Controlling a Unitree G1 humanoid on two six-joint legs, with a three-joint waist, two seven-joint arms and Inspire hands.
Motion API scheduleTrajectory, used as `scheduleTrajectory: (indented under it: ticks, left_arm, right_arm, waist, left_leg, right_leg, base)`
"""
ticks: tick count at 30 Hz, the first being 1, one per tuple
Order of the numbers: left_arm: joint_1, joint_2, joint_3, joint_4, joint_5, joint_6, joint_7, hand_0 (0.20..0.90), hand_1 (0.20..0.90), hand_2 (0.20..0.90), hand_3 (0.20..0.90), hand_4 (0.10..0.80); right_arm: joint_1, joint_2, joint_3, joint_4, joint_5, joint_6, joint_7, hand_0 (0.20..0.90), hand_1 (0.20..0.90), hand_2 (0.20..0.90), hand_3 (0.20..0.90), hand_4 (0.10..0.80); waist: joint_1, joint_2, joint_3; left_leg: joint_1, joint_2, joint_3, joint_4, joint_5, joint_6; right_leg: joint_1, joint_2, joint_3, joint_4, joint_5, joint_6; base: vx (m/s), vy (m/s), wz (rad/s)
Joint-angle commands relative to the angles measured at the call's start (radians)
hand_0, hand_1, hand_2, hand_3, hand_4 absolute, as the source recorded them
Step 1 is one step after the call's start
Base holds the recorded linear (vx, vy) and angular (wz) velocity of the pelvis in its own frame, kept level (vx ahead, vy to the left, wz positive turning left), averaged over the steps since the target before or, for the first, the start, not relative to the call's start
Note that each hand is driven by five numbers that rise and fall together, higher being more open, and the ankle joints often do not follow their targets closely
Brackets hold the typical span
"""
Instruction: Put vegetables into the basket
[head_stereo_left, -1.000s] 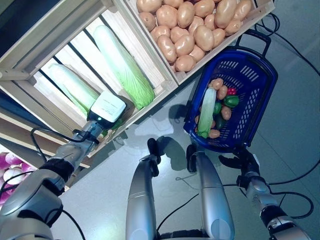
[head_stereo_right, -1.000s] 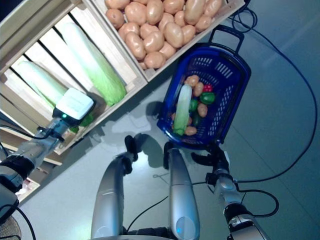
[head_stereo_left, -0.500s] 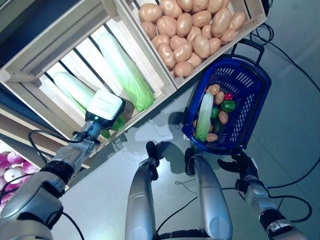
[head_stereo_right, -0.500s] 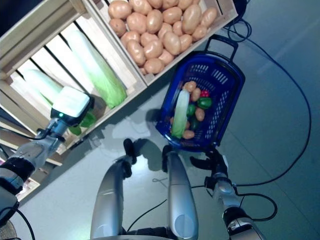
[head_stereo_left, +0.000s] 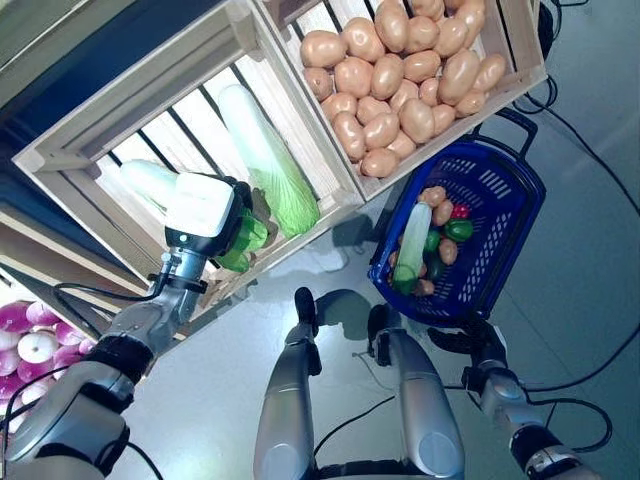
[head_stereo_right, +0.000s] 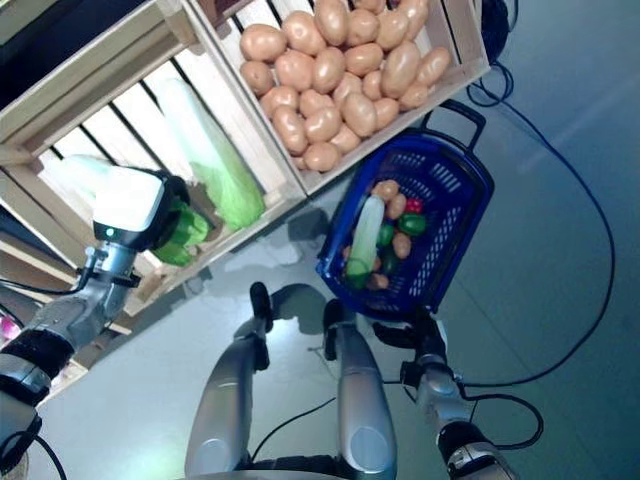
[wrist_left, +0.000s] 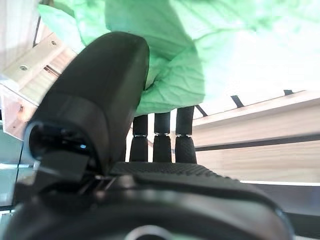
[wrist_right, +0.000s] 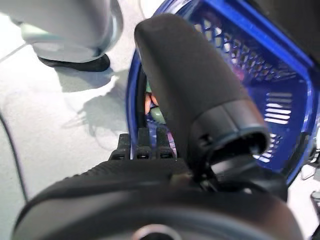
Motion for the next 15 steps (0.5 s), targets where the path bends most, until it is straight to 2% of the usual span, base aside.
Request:
scheduleTrajectory:
  ticks: [1, 8, 11, 15]
  left_arm:
    - [-0.030, 0.011, 0.092, -0.073, -0.065, 0.032, 0.060, 0.300, 0.300, 0.300, 0.300, 0.400]
    - [-0.031, 0.027, 0.106, -0.107, -0.200, 0.001, 0.102, 0.300, 0.300, 0.300, 0.300, 0.400]
    - [-0.020, 0.019, 0.132, -0.128, -0.203, -0.001, 0.113, 0.300, 0.300, 0.300, 0.300, 0.400]
    - [-0.019, -0.004, 0.135, -0.106, -0.179, 0.041, 0.080, 0.300, 0.300, 0.300, 0.300, 0.400]
  right_arm:
    - [0.024, -0.034, -0.019, -0.033, -0.007, -0.016, -0.062, 0.900, 0.900, 0.900, 0.900, 0.800]
    - [0.029, -0.031, -0.009, -0.028, 0.003, -0.028, -0.069, 0.900, 0.900, 0.900, 0.900, 0.800]
    - [0.036, -0.028, -0.014, -0.023, 0.005, -0.041, -0.069, 0.900, 0.900, 0.900, 0.900, 0.800]
    - [0.029, -0.026, -0.018, -0.014, 0.004, -0.047, -0.062, 0.900, 0.900, 0.900, 0.900, 0.800]
  waist:
    - [0.008, 0.005, -0.003]
    - [0.011, 0.007, -0.003]
    - [0.014, 0.007, -0.003]
    - [0.015, 0.004, -0.003]
  left_leg:
    - [-0.014, 0.002, 0.039, 0.138, -0.150, -0.035]
    - [-0.008, -0.001, 0.040, 0.113, -0.145, -0.035]
    - [0.009, -0.003, 0.040, 0.099, -0.144, -0.035]
    - [0.007, 0.002, 0.039, 0.101, -0.139, -0.039]
  right_leg:
    - [0.051, 0.012, 0.026, -0.188, 0.131, 0.045]
    - [0.054, 0.015, 0.026, -0.209, 0.135, 0.044]
    - [0.073, 0.016, 0.021, -0.228, 0.138, 0.045]
    - [0.077, 0.018, 0.017, -0.233, 0.142, 0.044]
  base:
    - [-0.021, -0.020, 0.07]
    - [-0.012, -0.006, 0.05]
    - [-0.012, -0.010, -0.04]
    - [-0.008, -0.015, 0.00]
